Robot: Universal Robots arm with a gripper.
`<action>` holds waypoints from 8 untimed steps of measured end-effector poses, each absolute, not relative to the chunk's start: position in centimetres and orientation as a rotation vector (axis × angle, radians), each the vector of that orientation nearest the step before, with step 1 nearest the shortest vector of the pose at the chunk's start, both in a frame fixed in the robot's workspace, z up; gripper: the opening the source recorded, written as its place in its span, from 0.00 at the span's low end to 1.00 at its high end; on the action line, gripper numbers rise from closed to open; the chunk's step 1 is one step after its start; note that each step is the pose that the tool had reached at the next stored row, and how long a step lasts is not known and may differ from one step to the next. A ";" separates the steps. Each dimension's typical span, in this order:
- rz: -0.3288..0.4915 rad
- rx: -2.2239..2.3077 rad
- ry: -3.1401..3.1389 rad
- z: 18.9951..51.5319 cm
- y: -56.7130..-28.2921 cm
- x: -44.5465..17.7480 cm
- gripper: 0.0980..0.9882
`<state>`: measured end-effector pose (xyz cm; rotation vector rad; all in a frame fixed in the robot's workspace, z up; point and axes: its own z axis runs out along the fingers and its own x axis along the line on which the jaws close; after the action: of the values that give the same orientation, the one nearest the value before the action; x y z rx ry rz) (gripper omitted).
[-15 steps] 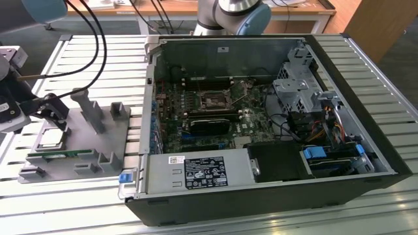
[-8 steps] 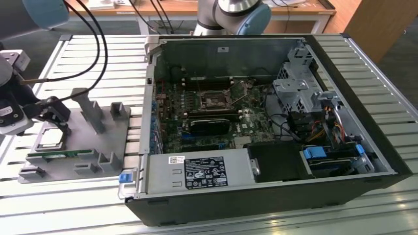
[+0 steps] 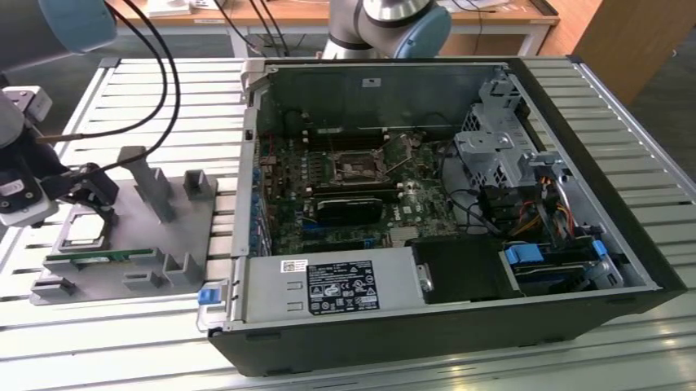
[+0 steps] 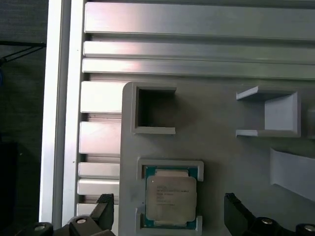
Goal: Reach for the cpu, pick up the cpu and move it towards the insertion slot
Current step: 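Pick up the cpu and move it towards the insertion slot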
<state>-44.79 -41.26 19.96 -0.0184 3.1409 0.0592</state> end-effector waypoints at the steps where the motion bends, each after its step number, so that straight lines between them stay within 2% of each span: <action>1: 0.059 -0.018 3.141 19.9 -41.2 -44.8 0.99; 2: 0.059 -0.019 3.141 19.8 -41.2 -44.8 0.99; 3: 0.059 -0.019 3.141 19.6 -41.1 -44.8 0.91; 8: 0.059 -0.019 3.141 18.9 -41.0 -44.8 0.91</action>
<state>-44.81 -40.98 18.88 -0.0186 3.1412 0.0585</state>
